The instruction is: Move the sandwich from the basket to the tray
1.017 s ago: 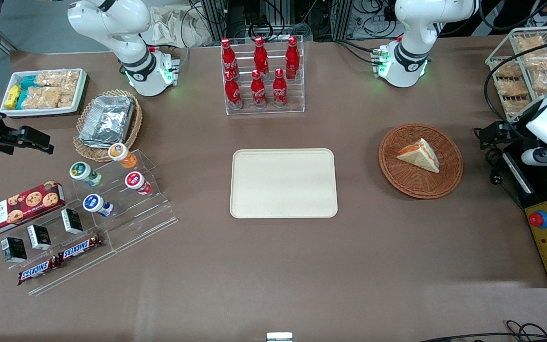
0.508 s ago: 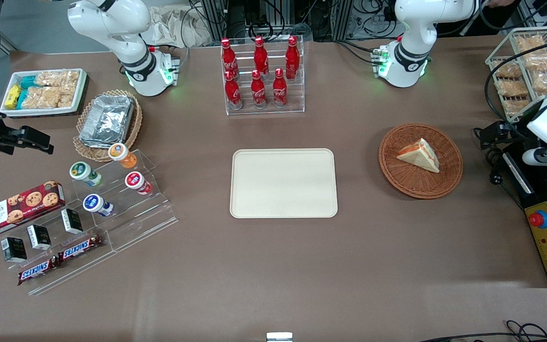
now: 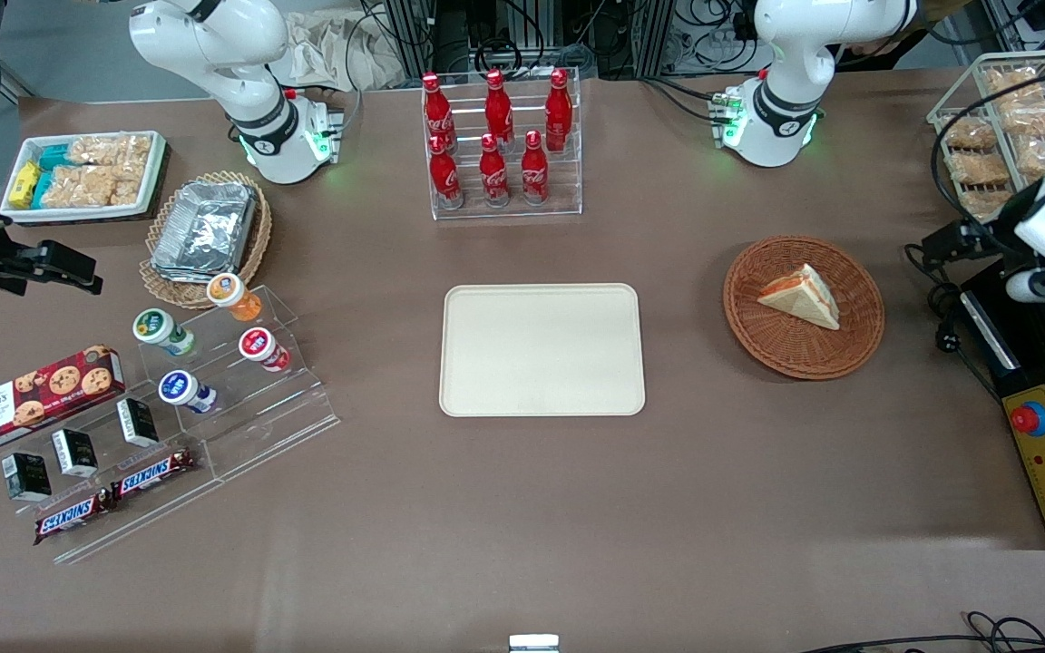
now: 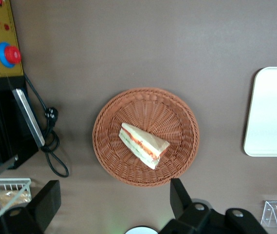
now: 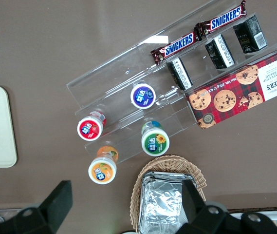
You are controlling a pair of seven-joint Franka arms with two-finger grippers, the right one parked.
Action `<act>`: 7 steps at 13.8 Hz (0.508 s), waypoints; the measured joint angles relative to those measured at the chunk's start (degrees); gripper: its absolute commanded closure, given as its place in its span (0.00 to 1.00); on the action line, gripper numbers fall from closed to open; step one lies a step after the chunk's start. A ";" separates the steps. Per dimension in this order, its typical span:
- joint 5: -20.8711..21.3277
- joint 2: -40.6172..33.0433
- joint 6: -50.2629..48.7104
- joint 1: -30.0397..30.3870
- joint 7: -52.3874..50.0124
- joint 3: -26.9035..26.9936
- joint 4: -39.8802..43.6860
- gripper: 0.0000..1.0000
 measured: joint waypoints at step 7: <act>-0.15 -14.20 8.47 -0.19 -10.94 -1.59 -21.28 0.00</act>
